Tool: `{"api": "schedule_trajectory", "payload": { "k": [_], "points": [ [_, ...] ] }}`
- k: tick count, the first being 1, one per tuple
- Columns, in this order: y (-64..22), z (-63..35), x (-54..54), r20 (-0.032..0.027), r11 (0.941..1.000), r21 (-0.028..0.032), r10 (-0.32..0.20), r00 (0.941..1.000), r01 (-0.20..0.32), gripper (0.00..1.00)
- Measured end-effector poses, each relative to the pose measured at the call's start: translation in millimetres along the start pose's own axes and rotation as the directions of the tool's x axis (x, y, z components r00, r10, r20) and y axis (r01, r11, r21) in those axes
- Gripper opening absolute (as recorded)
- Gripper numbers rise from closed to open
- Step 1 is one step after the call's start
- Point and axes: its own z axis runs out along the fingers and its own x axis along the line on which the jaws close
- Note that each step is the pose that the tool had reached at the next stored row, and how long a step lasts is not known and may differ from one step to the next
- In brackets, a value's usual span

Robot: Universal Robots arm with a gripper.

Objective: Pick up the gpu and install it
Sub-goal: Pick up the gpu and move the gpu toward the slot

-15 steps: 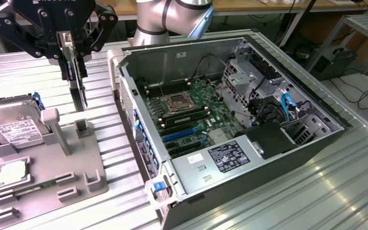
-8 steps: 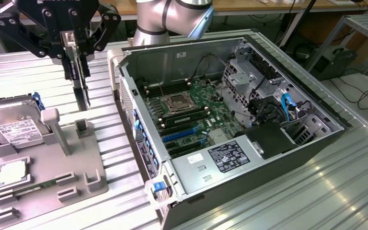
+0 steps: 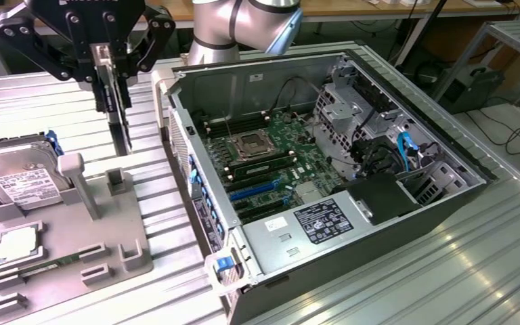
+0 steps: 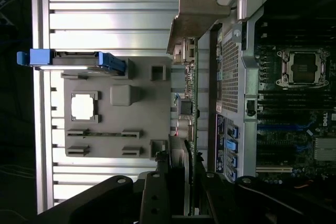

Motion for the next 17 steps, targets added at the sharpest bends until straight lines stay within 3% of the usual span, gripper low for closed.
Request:
{"api": "schedule_trajectory", "payload": {
  "k": [17],
  "points": [
    [-0.1,-0.1,-13.3,0.0001,1.0000,-0.0001,0.000,1.0000,0.000,0.27]
  ]
}}
